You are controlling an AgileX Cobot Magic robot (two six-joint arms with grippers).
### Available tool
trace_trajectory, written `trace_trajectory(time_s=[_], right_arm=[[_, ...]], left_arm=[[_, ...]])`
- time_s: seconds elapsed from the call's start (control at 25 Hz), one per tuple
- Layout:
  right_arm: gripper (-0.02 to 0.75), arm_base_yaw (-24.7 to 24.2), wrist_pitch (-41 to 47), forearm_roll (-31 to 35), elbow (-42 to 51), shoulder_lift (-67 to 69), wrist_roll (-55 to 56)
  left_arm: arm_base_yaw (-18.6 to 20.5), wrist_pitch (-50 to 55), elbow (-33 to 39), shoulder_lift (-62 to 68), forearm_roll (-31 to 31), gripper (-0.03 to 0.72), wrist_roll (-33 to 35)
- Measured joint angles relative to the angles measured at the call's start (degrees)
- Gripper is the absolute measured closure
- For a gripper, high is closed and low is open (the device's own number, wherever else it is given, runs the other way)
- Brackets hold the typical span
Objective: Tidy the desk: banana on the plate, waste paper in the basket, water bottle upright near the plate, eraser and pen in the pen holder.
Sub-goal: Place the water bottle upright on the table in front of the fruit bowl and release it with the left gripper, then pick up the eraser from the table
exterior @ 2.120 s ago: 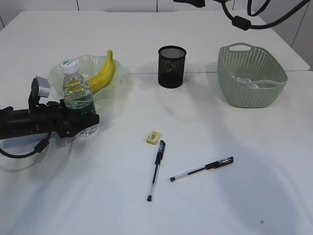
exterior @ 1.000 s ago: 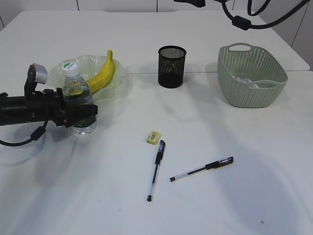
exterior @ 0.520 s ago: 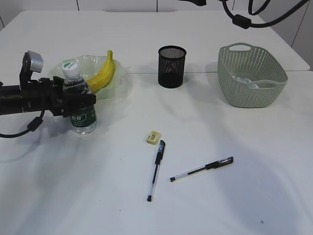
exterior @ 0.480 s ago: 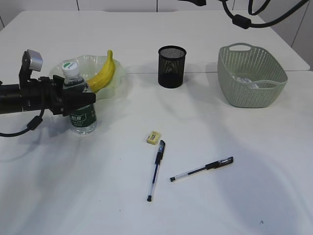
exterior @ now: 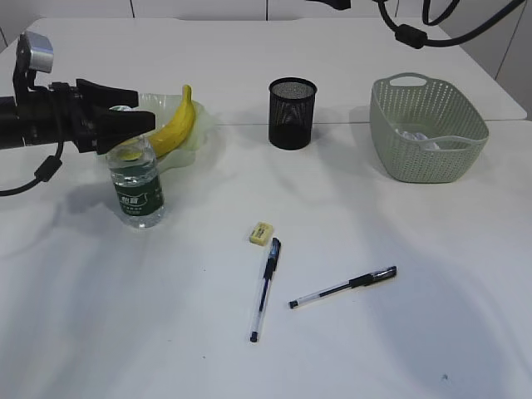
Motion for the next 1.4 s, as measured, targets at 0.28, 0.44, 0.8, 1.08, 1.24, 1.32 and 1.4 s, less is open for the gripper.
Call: trace_trajectory(time_s=[0.28,0.44,0.8,1.08,1.24,1.32,1.4], right_arm=[[0.153,0.0,-2.3,0.0,0.0,0.0,-0.1],[0.153,0.0,-3.6,0.0,0.0,0.0,-0.1],[0.153,0.0,-1.9,0.2,0.0,0.0,-0.1],[0.153,0.0,2.2,1.3,0.0,0.0,-0.1],[0.153,0.0,3.0,4.8,0.0,0.0,-0.1],[0.153,0.0,3.2,6.5,0.0,0.0,-0.1],[0.153,0.0,3.6,6.9,0.0,0.0,-0.1]], left_arm=[[0.0,0.1,-0.3,-3.7,0.1,0.098,-2.1],[0.0,0.2,-0.3,-6.8,0.2,0.099,-2.5],[0.0,-1.3,-0.3,-16.2,0.3,0.113,-3.8],[0.0,-6.0,-0.3,-22.6,0.4,0.13,-3.8],[0.0,-7.1,-0.3,-24.1,0.4,0.139,-3.8],[0.1,-8.0,-0.3,-24.4,0.4,0.14,-5.2],[0.6,-9.2,-0.3,-24.6,0.5,0.144,-7.9]])
